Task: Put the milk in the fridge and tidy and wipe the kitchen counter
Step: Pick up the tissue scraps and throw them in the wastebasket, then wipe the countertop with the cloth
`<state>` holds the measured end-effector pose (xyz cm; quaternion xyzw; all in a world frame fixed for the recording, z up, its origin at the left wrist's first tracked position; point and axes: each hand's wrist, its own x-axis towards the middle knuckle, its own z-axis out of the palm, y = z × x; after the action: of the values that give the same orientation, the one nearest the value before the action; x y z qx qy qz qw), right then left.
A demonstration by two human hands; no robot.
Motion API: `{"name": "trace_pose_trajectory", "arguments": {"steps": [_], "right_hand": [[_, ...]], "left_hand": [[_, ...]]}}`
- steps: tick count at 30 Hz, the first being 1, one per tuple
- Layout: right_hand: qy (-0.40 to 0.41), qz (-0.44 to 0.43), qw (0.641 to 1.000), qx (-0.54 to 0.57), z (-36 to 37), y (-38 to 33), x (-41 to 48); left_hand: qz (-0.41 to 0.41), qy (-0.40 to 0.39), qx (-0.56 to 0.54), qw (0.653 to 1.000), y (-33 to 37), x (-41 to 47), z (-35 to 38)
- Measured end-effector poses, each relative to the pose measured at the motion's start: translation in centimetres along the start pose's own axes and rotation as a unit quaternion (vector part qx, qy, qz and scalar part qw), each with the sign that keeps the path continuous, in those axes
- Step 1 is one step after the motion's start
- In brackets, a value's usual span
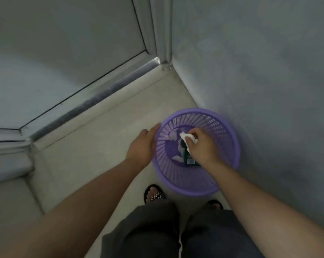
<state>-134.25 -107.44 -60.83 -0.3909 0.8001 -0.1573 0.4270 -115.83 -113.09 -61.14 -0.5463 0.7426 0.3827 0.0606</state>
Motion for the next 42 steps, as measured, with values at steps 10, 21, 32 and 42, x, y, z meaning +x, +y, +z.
{"name": "trace_pose_trajectory", "arguments": {"steps": [10, 21, 32, 42], "right_hand": [[-0.048, 0.015, 0.997, -0.058, -7.8, -4.7, -7.8], [-0.042, -0.061, 0.995, 0.059, -26.2, -23.6, -30.9], [0.018, -0.201, 0.965, 0.170, -33.7, -31.0, -45.4], [-0.052, -0.225, 0.957, 0.174, -33.1, -28.6, -50.5]], "left_hand": [[-0.048, -0.051, -0.013, 0.997, 4.2, -5.0, -6.8], [-0.020, 0.043, -0.215, 0.975, 22.3, -27.7, -30.9], [0.066, 0.140, -0.333, 0.930, 28.4, -42.9, -39.6], [0.056, 0.168, -0.371, 0.912, 29.1, -49.3, -36.1]]}}
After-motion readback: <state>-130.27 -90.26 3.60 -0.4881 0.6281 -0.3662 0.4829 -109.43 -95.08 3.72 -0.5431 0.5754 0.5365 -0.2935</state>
